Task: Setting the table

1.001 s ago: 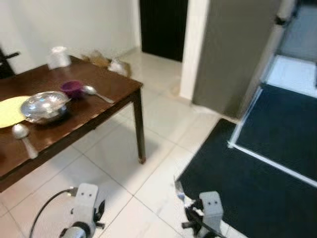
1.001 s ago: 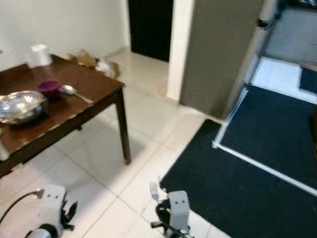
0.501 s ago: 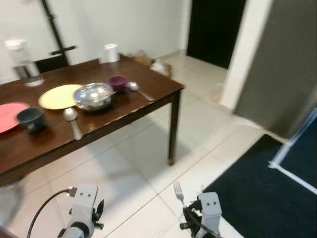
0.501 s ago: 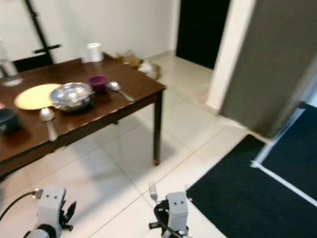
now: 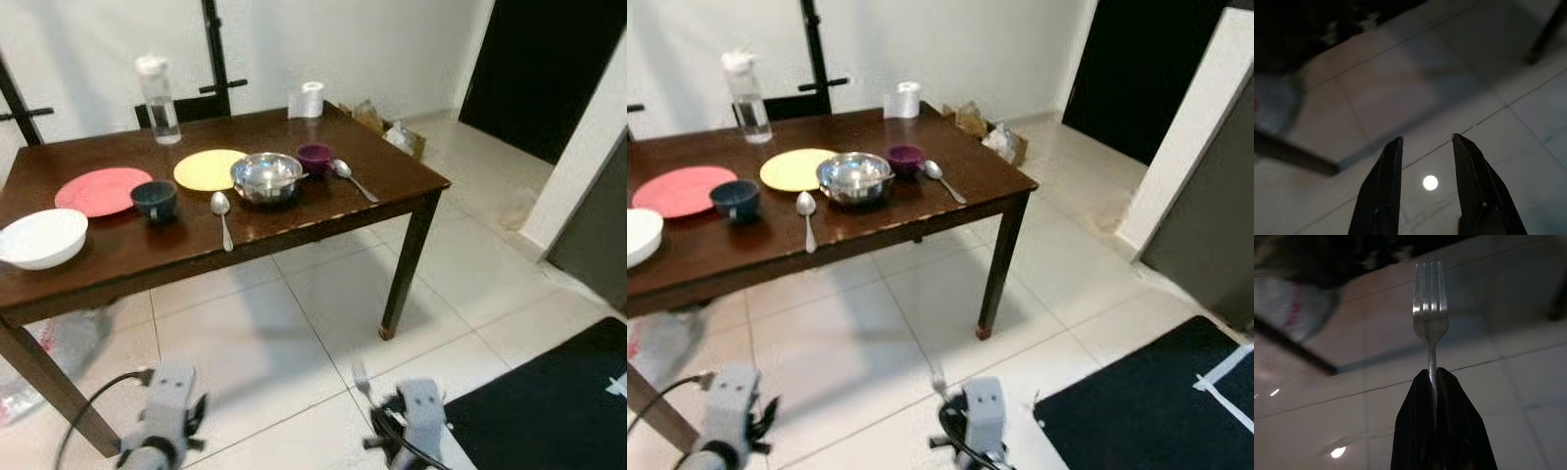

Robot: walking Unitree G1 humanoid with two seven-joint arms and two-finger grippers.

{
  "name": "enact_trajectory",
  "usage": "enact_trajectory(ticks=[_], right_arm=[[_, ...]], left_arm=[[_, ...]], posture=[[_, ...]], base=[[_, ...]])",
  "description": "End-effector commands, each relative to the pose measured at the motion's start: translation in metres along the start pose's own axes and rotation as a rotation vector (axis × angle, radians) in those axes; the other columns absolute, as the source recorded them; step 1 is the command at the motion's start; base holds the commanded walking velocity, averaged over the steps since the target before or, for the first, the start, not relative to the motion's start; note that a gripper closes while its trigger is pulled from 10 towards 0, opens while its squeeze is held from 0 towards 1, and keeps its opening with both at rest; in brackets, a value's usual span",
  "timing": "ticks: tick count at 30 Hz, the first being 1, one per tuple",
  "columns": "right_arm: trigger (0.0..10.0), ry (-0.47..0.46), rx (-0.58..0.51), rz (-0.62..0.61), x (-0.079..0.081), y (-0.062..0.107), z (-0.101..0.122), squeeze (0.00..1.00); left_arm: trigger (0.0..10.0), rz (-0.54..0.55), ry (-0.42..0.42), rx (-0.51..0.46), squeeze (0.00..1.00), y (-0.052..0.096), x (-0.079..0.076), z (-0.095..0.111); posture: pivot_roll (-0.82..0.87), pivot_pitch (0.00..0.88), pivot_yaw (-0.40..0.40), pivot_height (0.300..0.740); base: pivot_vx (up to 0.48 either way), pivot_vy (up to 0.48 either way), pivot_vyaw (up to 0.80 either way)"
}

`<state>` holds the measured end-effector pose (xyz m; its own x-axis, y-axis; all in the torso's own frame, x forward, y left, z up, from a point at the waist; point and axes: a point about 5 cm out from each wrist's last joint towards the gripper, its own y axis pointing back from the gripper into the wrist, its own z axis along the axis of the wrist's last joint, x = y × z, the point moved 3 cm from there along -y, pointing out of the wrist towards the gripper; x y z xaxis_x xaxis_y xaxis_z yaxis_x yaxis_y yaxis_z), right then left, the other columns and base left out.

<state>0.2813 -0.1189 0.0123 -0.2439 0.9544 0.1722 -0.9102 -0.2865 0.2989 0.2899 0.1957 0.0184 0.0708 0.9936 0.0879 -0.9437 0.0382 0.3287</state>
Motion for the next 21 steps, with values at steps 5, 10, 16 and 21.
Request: enact_trajectory(ticks=[5, 10, 16, 21], right_arm=[[10.0, -0.002, 0.035, -0.009, -0.002, 0.004, -0.01, 0.0], [10.0, -0.003, 0.034, -0.01, -0.002, 0.003, -0.01, 0.0], [10.0, 0.004, 0.012, -0.03, -0.005, 0.003, -0.005, 0.0], [10.0, -0.003, -0.086, -0.058, -0.012, -0.002, 0.027, 0.0]], left_arm=[[10.0, 0.002, -0.007, 0.033, 0.0, 0.003, -0.001, -0.01], [10.0, 0.004, -0.006, 0.032, 0.0, 0.003, 0.0, -0.009], [10.0, 0.019, -0.037, 0.016, 0.0, 0.002, 0.005, -0.003], [10.0, 0.03, -0.086, -0.069, 0.0, -0.004, 0.014, 0.027]], posture=[[0.04, 0.064, 0.071, 0.74], [0.04, 0.065, 0.072, 0.74], [0.04, 0.068, 0.073, 0.74], [0.04, 0.071, 0.074, 0.74]], base=[[0.0, 0.0, 0.79], [0.0, 0.0, 0.79], [0.0, 0.0, 0.79], [0.0, 0.0, 0.79]])
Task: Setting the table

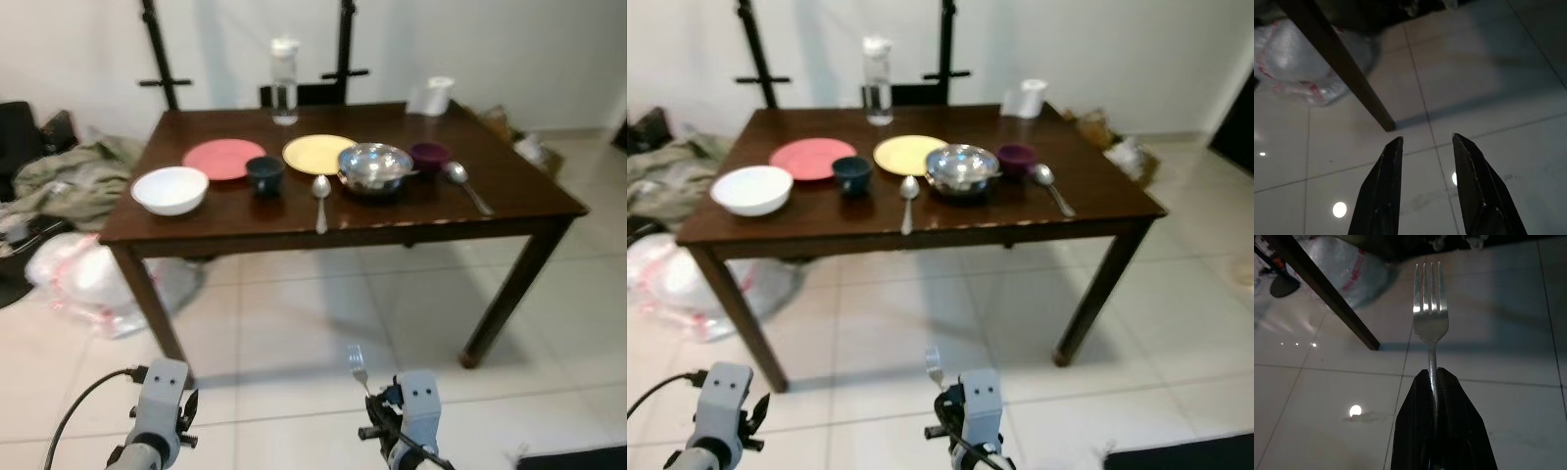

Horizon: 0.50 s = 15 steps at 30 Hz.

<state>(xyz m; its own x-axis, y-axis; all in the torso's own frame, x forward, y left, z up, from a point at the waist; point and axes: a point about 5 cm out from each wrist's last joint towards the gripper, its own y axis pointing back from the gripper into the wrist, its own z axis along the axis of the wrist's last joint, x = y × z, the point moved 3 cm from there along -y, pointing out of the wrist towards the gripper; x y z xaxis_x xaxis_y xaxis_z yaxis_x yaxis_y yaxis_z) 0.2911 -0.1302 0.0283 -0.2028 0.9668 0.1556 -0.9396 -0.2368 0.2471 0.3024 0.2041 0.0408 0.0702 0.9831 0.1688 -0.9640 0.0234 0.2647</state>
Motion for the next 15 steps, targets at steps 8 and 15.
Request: enact_trajectory(ticks=[8, 15], right_arm=[[10.0, -0.051, -0.271, -0.048, -0.008, -0.013, 0.087, 0.0], [10.0, -0.143, -0.489, 0.013, 0.013, -0.006, 0.154, 0.0]], left_arm=[[10.0, 0.073, 0.03, -0.183, 0.0, -0.016, 0.021, 0.065], [10.0, 0.104, 0.045, -0.332, 0.0, -0.022, 0.024, 0.122]], posture=[[0.04, 0.068, 0.075, 0.74], [0.04, 0.064, 0.076, 0.74]], base=[[0.0, 0.0, 0.79], [0.436, 0.0, 0.0]])
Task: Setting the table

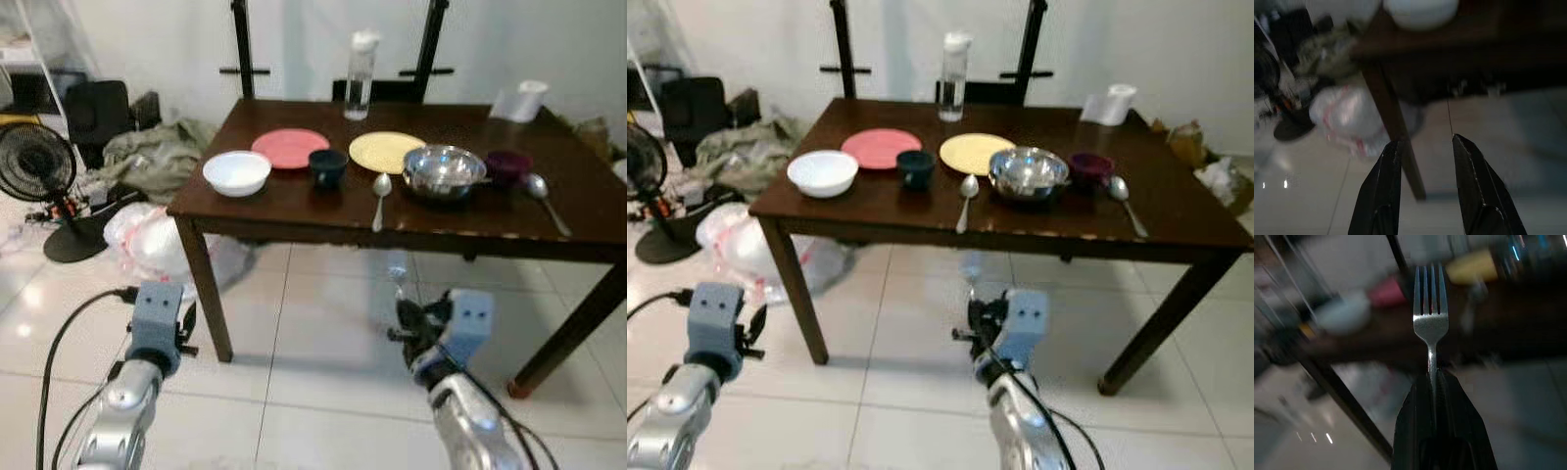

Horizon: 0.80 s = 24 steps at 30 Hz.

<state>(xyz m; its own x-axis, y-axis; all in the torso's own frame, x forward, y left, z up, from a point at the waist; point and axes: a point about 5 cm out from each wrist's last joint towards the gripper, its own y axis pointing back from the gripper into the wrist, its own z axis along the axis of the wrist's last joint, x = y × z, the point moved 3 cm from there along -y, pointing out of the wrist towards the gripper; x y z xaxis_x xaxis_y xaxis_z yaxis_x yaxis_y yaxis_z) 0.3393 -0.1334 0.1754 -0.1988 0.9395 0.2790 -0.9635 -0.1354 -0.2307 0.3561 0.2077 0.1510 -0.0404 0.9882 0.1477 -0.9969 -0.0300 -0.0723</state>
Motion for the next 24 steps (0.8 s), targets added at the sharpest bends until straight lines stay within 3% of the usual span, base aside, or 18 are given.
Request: enact_trajectory(ticks=[1, 17, 21, 24], right_arm=[[10.0, -0.016, 0.0, 0.016, 0.007, 0.002, 0.003, 0.0], [10.0, -0.003, 0.04, 0.016, 0.012, 0.007, 0.001, 0.0], [10.0, 0.011, 0.041, -0.005, 0.009, 0.007, 0.002, 0.0], [10.0, 0.062, 0.043, -0.078, -0.003, 0.006, 0.003, 0.0]], left_arm=[[10.0, -0.006, 0.018, -0.017, 0.0, -0.002, -0.004, 0.009], [10.0, -0.022, 0.024, -0.034, 0.0, -0.004, -0.009, 0.019], [10.0, -0.031, 0.017, -0.036, 0.0, -0.003, -0.011, 0.02], [10.0, -0.038, 0.015, -0.037, 0.0, -0.003, -0.012, 0.021]], posture=[[0.04, 0.064, 0.077, 0.74], [0.04, 0.067, 0.08, 0.74], [0.04, 0.067, 0.081, 0.74], [0.04, 0.068, 0.082, 0.74]], base=[[0.48, 0.0, 0.0], [0.48, 0.0, 0.0], [0.48, 0.0, 0.0], [0.48, 0.0, 0.0]])
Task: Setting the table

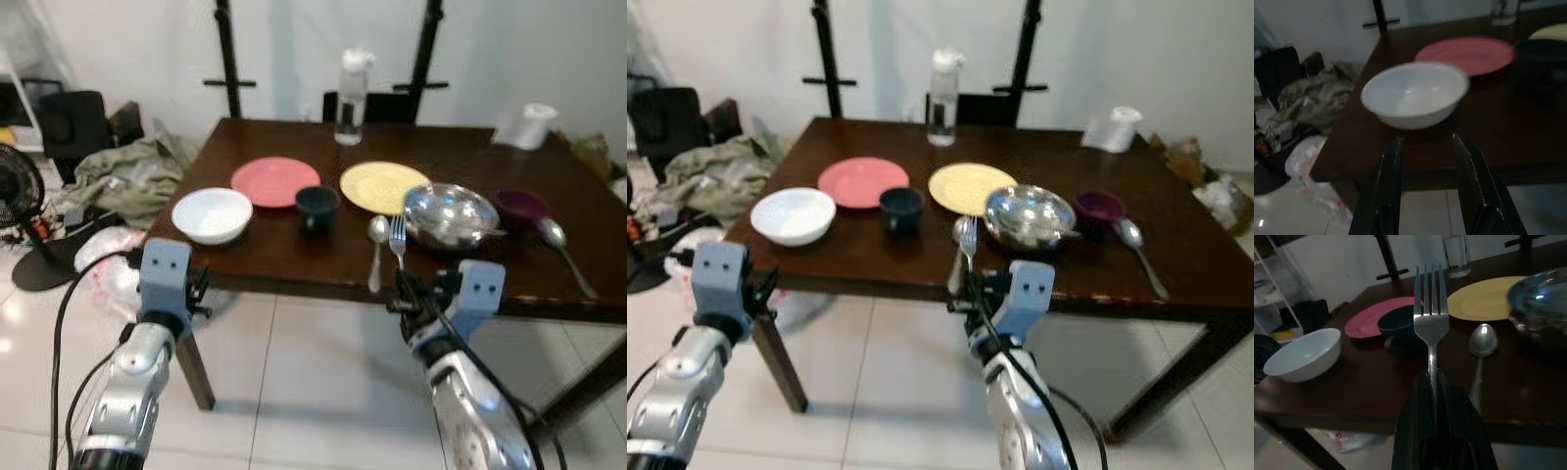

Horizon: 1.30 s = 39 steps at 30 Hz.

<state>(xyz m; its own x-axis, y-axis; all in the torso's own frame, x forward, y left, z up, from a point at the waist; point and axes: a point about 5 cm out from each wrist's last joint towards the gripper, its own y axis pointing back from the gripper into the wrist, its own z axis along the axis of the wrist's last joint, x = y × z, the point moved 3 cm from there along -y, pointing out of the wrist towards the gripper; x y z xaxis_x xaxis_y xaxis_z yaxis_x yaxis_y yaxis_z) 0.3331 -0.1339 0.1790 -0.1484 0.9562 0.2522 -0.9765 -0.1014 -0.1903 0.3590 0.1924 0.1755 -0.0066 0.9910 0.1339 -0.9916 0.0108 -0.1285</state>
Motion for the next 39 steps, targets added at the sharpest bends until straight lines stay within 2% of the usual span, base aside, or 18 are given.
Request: enact_trajectory(ticks=[1, 6, 14, 16, 25, 30, 33, 34, 39], right_arm=[[10.0, 0.023, 0.013, -0.033, -0.005, 0.001, -0.002, 0.0], [10.0, 0.085, 0.015, -0.107, -0.017, -0.002, 0.003, 0.0], [10.0, 0.09, 0.035, -0.133, -0.02, -0.002, 0.003, 0.0], [10.0, 0.093, 0.094, -0.155, -0.021, 0.001, -0.004, 0.0], [10.0, -0.001, 0.217, -0.166, -0.016, 0.013, -0.01, 0.0], [10.0, -0.086, 0.315, -0.189, -0.01, 0.02, -0.022, 0.0], [10.0, -0.112, 0.331, -0.204, -0.009, 0.021, -0.027, 0.0], [10.0, -0.152, 0.345, -0.213, -0.007, 0.019, -0.033, 0.0], [10.0, -0.162, 0.349, -0.21, -0.003, 0.012, -0.04, 0.0]], left_arm=[[10.0, -0.006, -0.001, 0.025, 0.0, 0.002, 0.0, -0.005], [10.0, -0.019, -0.009, 0.018, 0.0, 0.002, -0.003, -0.003], [10.0, -0.048, -0.039, 0.014, 0.0, 0.004, -0.008, -0.002], [10.0, -0.124, -0.065, -0.011, 0.0, 0.009, -0.019, 0.003], [10.0, -0.177, -0.091, -0.027, 0.0, 0.015, -0.027, 0.006], [10.0, -0.183, -0.089, -0.028, 0.0, 0.016, -0.028, 0.007], [10.0, -0.185, -0.088, -0.029, 0.0, 0.016, -0.028, 0.007], [10.0, -0.186, -0.089, -0.03, 0.0, 0.017, -0.028, 0.008], [10.0, -0.184, -0.092, -0.031, 0.0, 0.018, -0.026, 0.009]], posture=[[0.04, 0.068, 0.082, 0.74], [0.04, 0.069, 0.083, 0.74], [0.04, 0.067, 0.081, 0.74], [0.04, 0.068, 0.081, 0.74], [0.04, 0.072, 0.076, 0.74], [0.04, 0.078, 0.073, 0.74], [0.04, 0.08, 0.072, 0.74], [0.05, 0.084, 0.073, 0.74], [0.06, 0.09, 0.076, 0.74]], base=[[0.48, 0.0, 0.0], [0.48, 0.0, 0.0], [0.391, 0.0, 0.0], [0.0, 0.0, 0.0], [0.0, 0.0, 0.0], [0.0, 0.0, 0.0], [0.0, 0.0, 0.0], [0.0, 0.0, 0.0], [0.0, 0.0, 0.0]])
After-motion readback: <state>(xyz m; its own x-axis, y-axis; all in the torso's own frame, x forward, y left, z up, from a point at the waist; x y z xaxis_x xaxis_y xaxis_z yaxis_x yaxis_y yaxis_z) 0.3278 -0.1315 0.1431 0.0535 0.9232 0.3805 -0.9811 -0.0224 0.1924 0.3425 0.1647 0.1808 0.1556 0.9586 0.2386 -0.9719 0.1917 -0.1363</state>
